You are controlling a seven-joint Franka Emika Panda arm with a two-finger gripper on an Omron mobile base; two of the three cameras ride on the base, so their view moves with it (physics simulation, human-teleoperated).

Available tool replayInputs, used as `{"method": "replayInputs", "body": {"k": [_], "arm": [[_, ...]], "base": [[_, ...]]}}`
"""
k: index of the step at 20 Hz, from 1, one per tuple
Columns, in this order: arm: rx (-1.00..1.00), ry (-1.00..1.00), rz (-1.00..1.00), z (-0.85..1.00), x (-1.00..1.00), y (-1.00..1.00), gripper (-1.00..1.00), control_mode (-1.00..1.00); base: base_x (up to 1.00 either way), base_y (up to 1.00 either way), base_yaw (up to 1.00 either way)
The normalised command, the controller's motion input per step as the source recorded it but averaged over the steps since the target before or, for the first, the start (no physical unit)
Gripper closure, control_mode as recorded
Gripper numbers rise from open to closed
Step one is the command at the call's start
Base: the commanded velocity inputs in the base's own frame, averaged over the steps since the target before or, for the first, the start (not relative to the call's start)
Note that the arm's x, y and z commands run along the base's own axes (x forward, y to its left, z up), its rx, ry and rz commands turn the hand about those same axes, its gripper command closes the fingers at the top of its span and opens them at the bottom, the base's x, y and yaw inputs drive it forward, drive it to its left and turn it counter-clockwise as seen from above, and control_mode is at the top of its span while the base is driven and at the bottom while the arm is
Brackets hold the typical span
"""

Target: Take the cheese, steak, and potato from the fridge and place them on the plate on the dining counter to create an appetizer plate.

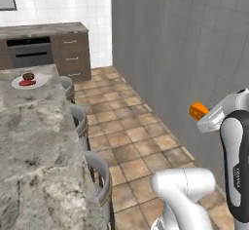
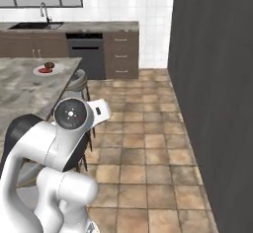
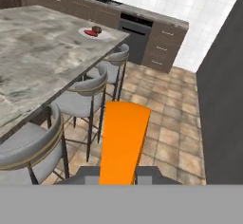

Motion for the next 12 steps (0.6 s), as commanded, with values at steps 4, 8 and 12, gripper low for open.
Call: {"method": "replayInputs", "body": {"k": [4,8,12], "arm": [[0.0,0.0,0.0,0.0,0.0,0.0,1.0,1.0],[0.0,0.0,0.0,0.0,0.0,0.0,1.0,1.0],[0.0,0.0,0.0,0.0,0.0,0.0,1.0,1.0]], "base": [[1.0,-0.39,0.48],[1.0,-0.44,0.48],[1.0,-0.53,0.44]]}}
